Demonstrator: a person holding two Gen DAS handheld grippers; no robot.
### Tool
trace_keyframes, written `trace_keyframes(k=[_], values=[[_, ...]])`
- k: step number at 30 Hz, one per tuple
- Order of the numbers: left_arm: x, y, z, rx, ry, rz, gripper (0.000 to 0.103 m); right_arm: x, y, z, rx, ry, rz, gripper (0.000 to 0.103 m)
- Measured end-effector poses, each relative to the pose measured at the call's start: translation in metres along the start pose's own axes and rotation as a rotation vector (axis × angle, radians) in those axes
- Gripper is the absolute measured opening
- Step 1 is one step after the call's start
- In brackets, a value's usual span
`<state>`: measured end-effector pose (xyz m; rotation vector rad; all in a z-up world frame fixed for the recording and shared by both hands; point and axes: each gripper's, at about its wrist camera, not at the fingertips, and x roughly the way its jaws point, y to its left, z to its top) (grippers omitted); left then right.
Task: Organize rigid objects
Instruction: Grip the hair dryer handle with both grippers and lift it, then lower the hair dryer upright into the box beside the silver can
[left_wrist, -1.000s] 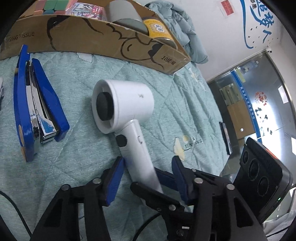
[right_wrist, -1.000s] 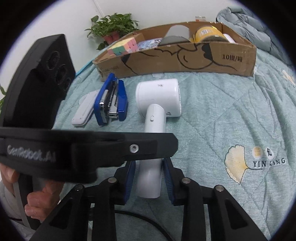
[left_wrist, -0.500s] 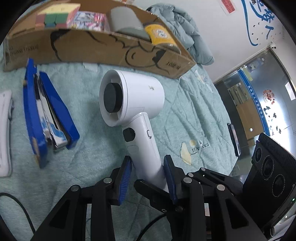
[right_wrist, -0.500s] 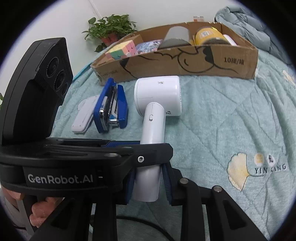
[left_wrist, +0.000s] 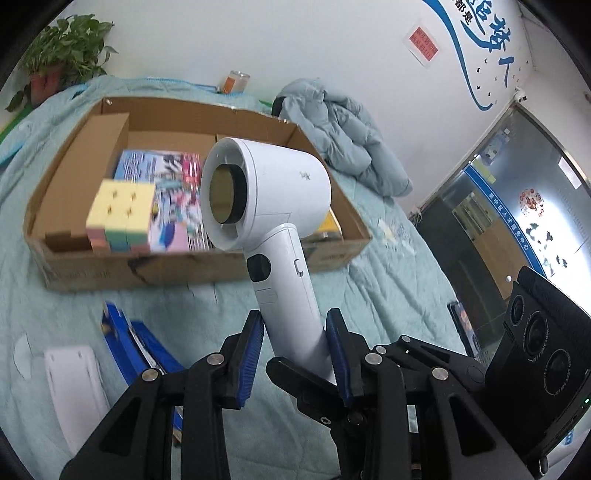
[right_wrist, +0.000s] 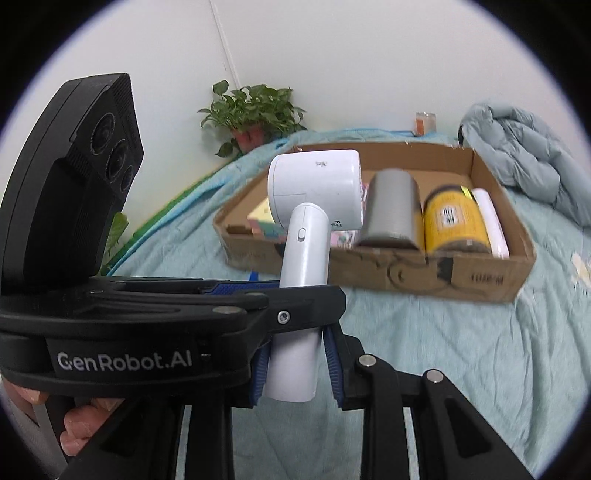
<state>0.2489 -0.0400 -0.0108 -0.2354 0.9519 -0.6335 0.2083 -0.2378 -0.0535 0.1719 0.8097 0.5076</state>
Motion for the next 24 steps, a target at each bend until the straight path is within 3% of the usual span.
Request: trace_keyframes(k=[8, 12, 18, 24], values=[[0.011, 0.028, 0.074, 0.017, 0.004, 0.024, 0.032, 0.029, -0.014, 0.048, 0.002, -0.015, 0.011, 0.026], [0.03, 0.048, 0.112, 0.011, 0.047, 0.031, 0.032, 0.051, -0.021, 0.074, 0.024, 0.002, 0.015, 0.027], [0.075, 0.083, 0.137, -0.048, 0.141, 0.038, 0.032, 0.094, -0.04, 0.092, 0.106, 0.087, 0.047, 0.027], [0.102, 0.103, 0.137, -0.077, 0.195, 0.059, 0.032, 0.121, -0.05, 0.09, 0.163, 0.163, 0.052, 0.027]])
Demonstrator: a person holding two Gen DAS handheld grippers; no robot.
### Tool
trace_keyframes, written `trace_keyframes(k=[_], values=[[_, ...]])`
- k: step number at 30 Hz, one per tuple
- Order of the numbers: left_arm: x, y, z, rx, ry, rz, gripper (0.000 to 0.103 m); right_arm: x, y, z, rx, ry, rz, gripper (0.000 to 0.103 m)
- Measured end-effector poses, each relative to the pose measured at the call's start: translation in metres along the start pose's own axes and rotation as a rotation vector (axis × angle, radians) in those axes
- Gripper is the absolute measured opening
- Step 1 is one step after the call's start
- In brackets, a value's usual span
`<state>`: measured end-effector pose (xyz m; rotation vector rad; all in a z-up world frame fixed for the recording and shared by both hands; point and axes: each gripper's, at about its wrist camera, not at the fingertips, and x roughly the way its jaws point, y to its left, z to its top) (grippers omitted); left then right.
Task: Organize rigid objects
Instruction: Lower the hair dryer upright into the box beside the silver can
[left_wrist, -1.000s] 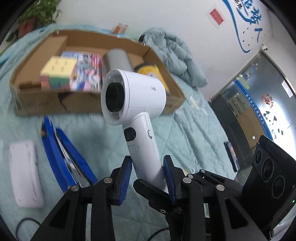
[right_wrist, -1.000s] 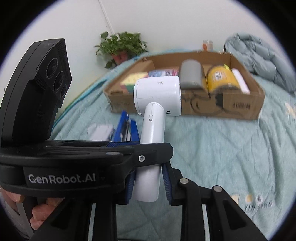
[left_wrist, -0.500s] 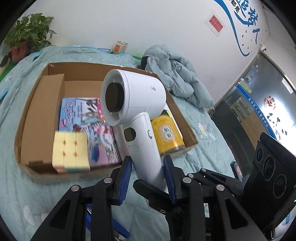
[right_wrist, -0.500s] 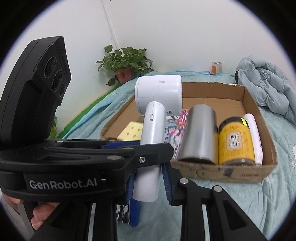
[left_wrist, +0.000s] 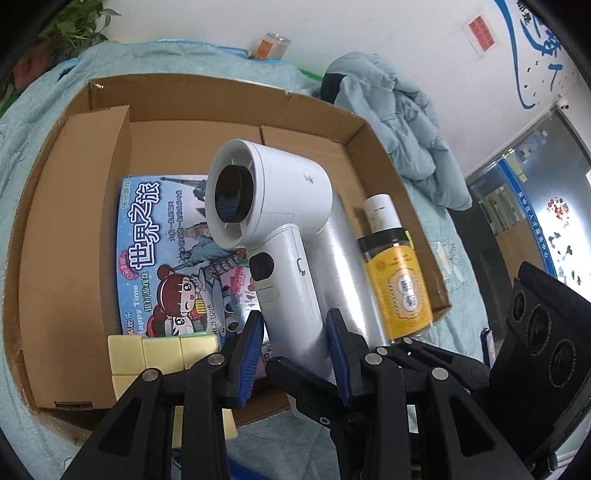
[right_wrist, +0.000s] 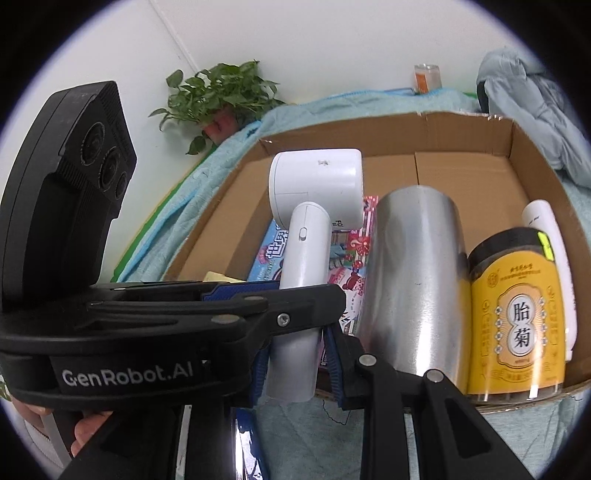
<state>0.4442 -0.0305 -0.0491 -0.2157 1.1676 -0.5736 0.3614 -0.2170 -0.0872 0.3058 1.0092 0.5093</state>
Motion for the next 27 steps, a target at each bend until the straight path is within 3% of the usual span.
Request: trace_keyframes(k=[6, 12, 15, 17, 20, 27], values=[[0.007, 0.002, 0.002, 0.002, 0.02, 0.009, 0.034, 0.007, -0.001, 0.002, 0.02, 0.031, -0.004, 0.029], [0.0, -0.002, -0.003, 0.019, -0.004, 0.013, 0.04, -0.002, -0.003, 0.001, 0.031, -0.01, -0.042, 0.029], [-0.01, -0.003, -0.005, 0.033, -0.04, 0.031, 0.043, -0.008, -0.001, -0.002, 0.016, -0.023, -0.051, 0.029], [-0.022, -0.002, -0.009, 0.035, -0.083, 0.044, 0.053, -0.009, 0.003, -0.005, -0.008, -0.029, -0.068, 0.029], [-0.042, 0.003, -0.016, 0.027, -0.148, 0.056, 0.06, -0.007, 0.011, -0.008, -0.054, -0.032, -0.081, 0.03], [-0.075, 0.028, -0.034, -0.03, -0.225, 0.085, 0.061, 0.011, 0.011, -0.001, -0.026, 0.022, -0.077, 0.02]])
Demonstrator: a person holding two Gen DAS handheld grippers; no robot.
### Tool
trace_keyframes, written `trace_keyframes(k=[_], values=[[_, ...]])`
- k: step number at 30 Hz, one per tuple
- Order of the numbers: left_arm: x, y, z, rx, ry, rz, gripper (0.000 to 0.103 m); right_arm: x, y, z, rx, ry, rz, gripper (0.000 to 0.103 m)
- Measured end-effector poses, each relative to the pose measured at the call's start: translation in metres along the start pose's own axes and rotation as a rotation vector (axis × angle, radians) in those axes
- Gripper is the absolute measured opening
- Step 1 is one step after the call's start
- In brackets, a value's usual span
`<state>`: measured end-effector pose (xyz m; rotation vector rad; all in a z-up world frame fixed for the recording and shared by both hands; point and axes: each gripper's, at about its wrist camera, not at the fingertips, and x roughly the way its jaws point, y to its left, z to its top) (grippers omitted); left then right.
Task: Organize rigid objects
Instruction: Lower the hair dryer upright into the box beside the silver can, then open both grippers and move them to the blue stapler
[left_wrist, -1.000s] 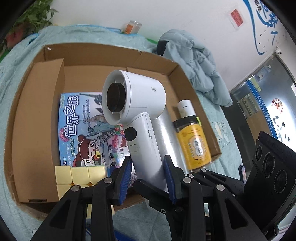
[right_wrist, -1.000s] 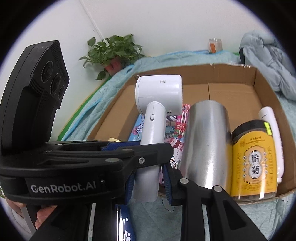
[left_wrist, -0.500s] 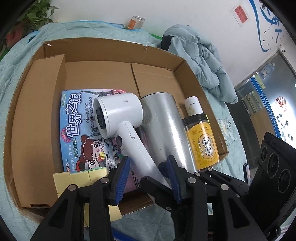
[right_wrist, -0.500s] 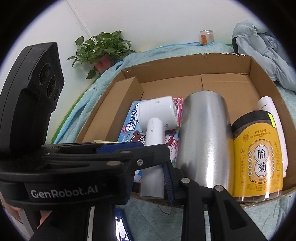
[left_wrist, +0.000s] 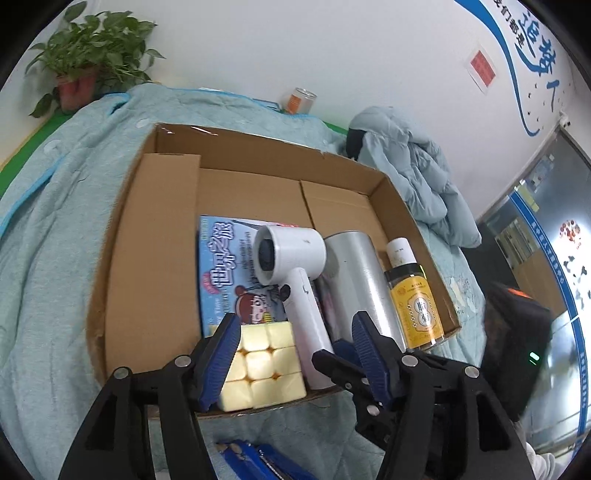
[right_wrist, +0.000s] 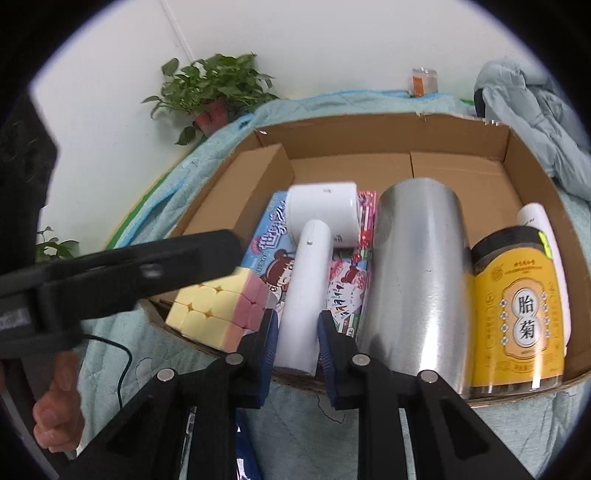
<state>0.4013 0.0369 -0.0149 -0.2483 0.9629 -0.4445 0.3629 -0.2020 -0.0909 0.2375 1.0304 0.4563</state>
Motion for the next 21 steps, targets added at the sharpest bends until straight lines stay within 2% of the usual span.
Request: trace_keyframes(k=[1, 7, 8, 9, 11, 13, 14, 15, 17, 19, 20, 21], values=[[-0.003, 0.004, -0.002, -0.012, -0.006, 0.005, 0.061, 0.007, -0.003, 0.0, 0.028, 0.027, 0.014, 0.015], [-0.021, 0.021, -0.014, -0.047, -0.053, 0.018, 0.061, 0.002, 0.0, -0.003, 0.049, 0.011, 0.024, 0.015], [-0.025, 0.022, -0.017, -0.047, -0.07, 0.024, 0.065, -0.002, 0.001, -0.005, 0.041, -0.001, 0.009, 0.015], [-0.03, 0.022, -0.021, -0.042, -0.096, 0.043, 0.07, -0.005, 0.003, -0.006, 0.028, -0.016, -0.006, 0.019], [-0.04, 0.022, -0.029, -0.037, -0.16, 0.1, 0.096, -0.01, 0.007, -0.006, 0.008, -0.031, -0.026, 0.038], [-0.055, 0.019, -0.037, -0.023, -0.252, 0.161, 0.102, -0.017, 0.008, -0.006, 0.003, -0.067, -0.034, 0.066], [-0.062, 0.017, -0.041, -0.014, -0.29, 0.193, 0.102, -0.024, 0.01, -0.008, -0.01, -0.104, -0.038, 0.071], [-0.068, 0.015, -0.046, -0.002, -0.32, 0.232, 0.102, -0.033, 0.013, -0.011, -0.034, -0.153, -0.048, 0.082], [-0.076, 0.012, -0.052, 0.016, -0.356, 0.278, 0.102, -0.047, 0.017, -0.021, -0.073, -0.241, -0.073, 0.086], [-0.08, 0.011, -0.06, 0.024, -0.352, 0.279, 0.101, -0.057, 0.015, -0.033, -0.083, -0.301, -0.084, 0.093], [-0.079, 0.012, -0.064, 0.024, -0.331, 0.272, 0.084, -0.058, 0.014, -0.037, -0.079, -0.311, -0.074, 0.093], [-0.078, 0.013, -0.067, 0.026, -0.307, 0.258, 0.061, -0.058, 0.012, -0.042, -0.076, -0.306, -0.072, 0.094]])
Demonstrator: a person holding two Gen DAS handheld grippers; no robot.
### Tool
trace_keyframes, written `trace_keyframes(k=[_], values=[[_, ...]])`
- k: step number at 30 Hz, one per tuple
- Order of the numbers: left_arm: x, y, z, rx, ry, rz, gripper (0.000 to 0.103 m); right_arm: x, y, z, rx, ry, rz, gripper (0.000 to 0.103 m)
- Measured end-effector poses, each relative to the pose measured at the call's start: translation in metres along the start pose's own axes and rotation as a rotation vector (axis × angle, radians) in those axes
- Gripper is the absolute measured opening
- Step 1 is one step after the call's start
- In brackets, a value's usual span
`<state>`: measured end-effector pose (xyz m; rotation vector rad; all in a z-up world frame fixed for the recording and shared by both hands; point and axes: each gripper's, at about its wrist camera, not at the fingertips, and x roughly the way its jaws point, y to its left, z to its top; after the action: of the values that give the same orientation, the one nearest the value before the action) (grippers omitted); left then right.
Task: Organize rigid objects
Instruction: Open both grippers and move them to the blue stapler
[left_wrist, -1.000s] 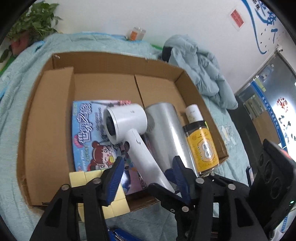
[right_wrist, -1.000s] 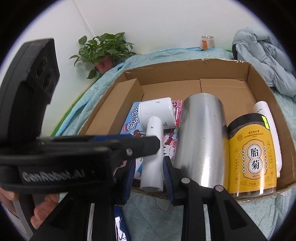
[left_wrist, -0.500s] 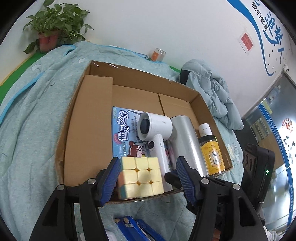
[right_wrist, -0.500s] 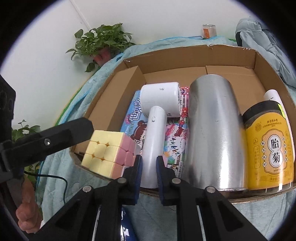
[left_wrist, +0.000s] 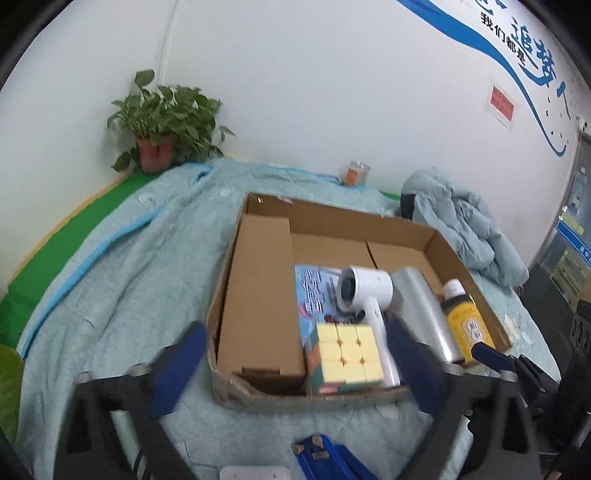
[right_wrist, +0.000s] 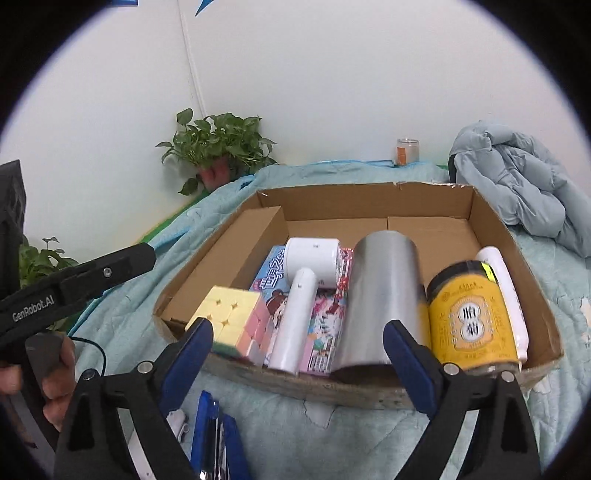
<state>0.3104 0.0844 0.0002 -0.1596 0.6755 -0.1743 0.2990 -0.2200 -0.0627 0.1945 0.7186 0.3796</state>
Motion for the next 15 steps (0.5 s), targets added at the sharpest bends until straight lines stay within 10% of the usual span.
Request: trace_keyframes(k=[1, 3, 4, 6, 7, 8, 10, 15], values=[[0.003, -0.001, -0.004, 0.019, 0.052, -0.012, 0.014, -0.001, -0.001, -0.004, -0.001, 0.014, 0.001, 0.094], [0.001, -0.002, -0.012, 0.029, 0.071, 0.029, 0.004, -0.002, -0.002, -0.01, -0.009, 0.041, 0.007, 0.083], [0.0, -0.004, -0.013, 0.027, 0.054, 0.036, 0.005, -0.006, -0.002, -0.013, -0.017, 0.039, 0.013, 0.056], [-0.008, -0.007, -0.02, 0.026, 0.045, 0.018, 0.034, -0.015, 0.0, -0.018, -0.03, 0.033, 0.009, 0.041], [-0.009, -0.007, -0.022, 0.017, 0.057, 0.02, 0.088, -0.021, -0.003, -0.021, -0.015, 0.015, 0.039, 0.042], [-0.013, -0.007, -0.025, -0.004, 0.051, 0.034, 0.1, -0.028, -0.005, -0.023, 0.009, -0.005, 0.084, 0.046], [-0.016, -0.005, -0.031, -0.04, 0.012, 0.033, 0.102, -0.032, -0.005, -0.027, 0.019, -0.009, 0.129, 0.101], [-0.013, -0.007, -0.054, -0.059, 0.08, -0.002, 0.102, -0.033, -0.001, -0.05, 0.029, 0.05, 0.206, 0.103]])
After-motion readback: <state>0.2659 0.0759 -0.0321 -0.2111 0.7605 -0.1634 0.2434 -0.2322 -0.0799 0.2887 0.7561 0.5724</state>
